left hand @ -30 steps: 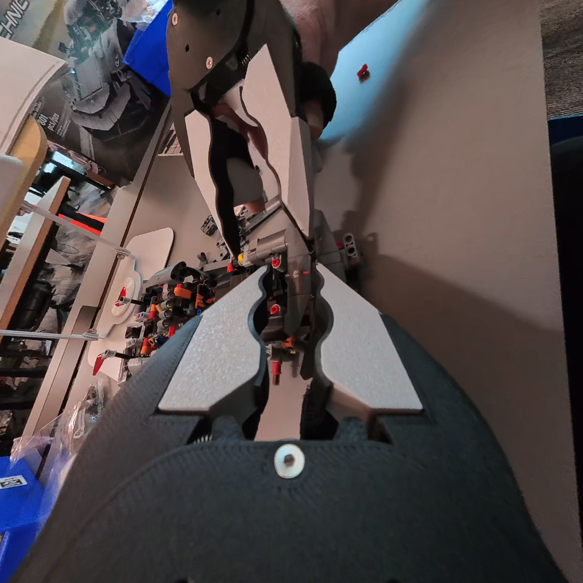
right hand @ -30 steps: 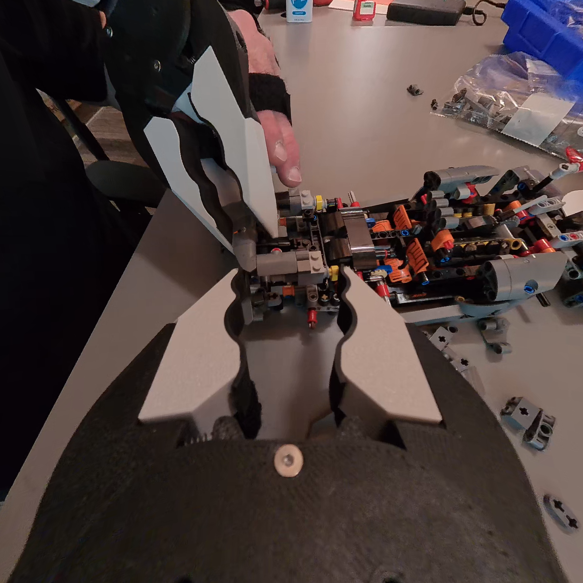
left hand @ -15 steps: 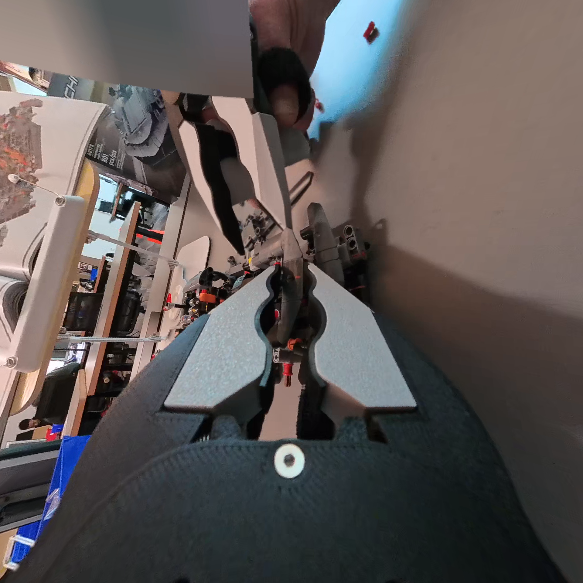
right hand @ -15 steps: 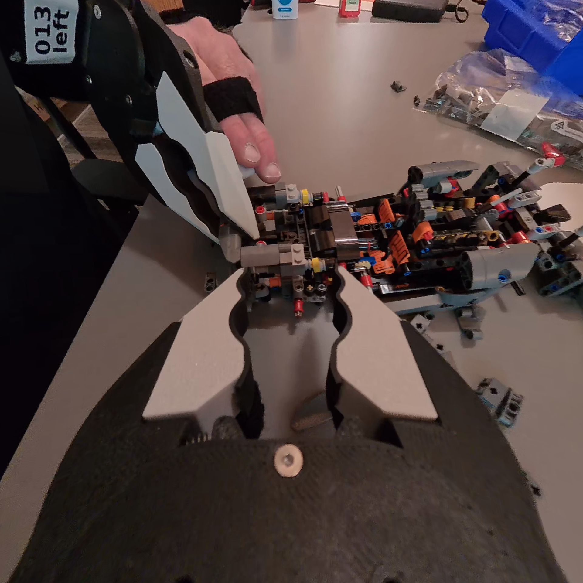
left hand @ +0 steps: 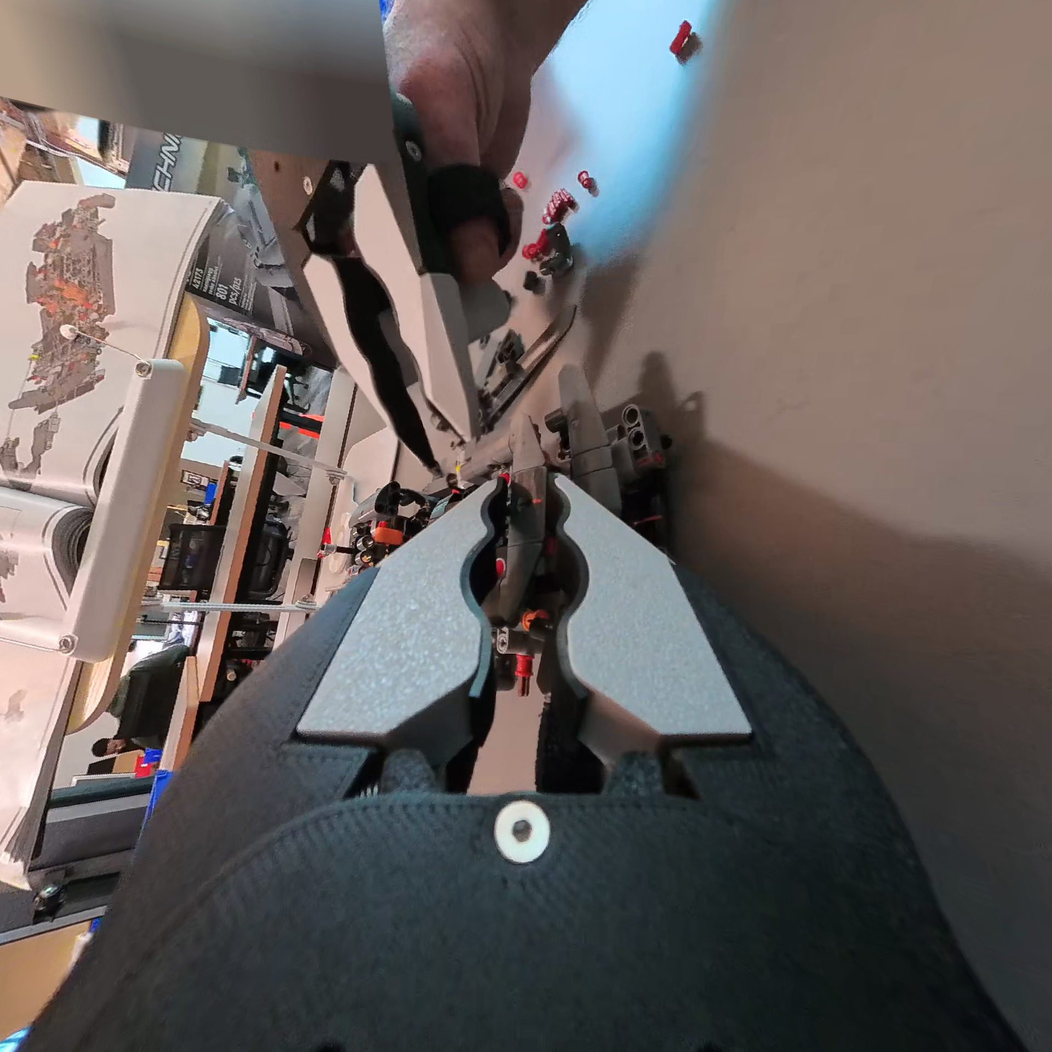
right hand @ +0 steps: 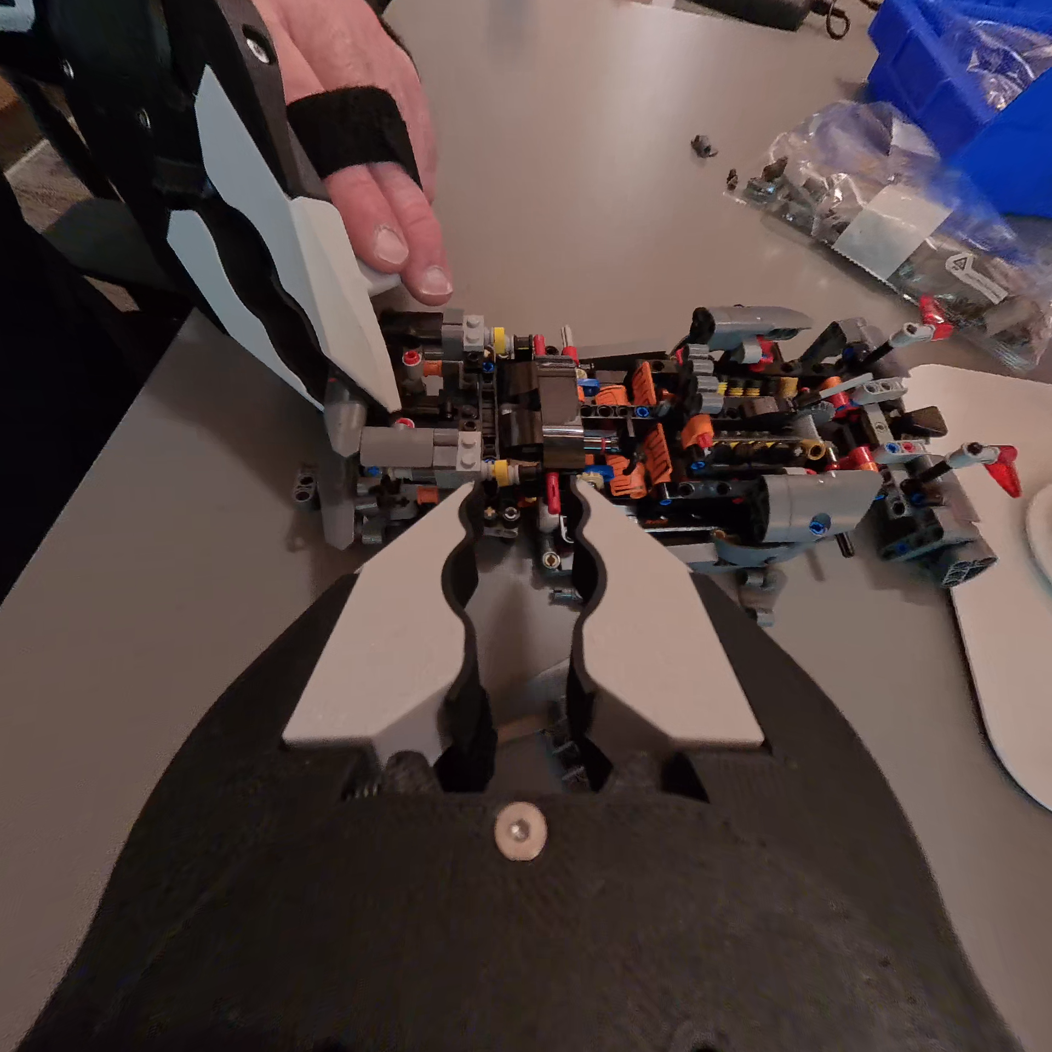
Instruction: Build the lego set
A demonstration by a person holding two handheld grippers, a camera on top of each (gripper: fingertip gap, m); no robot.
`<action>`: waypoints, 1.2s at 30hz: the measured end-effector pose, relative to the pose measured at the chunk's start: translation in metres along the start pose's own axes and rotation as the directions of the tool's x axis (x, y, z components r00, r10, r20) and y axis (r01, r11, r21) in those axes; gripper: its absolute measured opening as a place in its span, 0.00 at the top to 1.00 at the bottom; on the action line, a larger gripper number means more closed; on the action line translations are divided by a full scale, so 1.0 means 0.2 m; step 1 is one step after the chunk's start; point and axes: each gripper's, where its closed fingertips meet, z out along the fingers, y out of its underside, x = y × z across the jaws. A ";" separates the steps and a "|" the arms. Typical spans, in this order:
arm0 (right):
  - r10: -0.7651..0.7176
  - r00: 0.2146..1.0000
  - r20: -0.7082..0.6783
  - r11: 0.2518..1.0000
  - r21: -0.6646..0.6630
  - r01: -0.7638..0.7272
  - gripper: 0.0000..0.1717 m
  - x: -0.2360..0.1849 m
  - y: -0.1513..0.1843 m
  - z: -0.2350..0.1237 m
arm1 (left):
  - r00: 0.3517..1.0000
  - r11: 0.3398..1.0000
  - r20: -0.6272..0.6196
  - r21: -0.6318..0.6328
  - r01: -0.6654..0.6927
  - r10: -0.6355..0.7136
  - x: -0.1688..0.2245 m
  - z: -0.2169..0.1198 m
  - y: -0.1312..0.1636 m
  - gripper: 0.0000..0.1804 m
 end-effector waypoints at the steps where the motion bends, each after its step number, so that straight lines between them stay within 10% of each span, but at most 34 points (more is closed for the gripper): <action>1: -0.005 1.000 -0.003 1.000 0.001 0.005 0.86 0.01 0.00 0.00 | 1.000 1.000 0.002 0.000 -0.004 0.004 0.00 0.00 0.00 0.94; 36: 0.139 0.990 0.020 0.990 0.014 -0.139 0.94 0.02 0.00 0.07 | 0.997 0.999 0.053 0.006 -0.049 0.049 -0.05 -0.02 0.03 0.94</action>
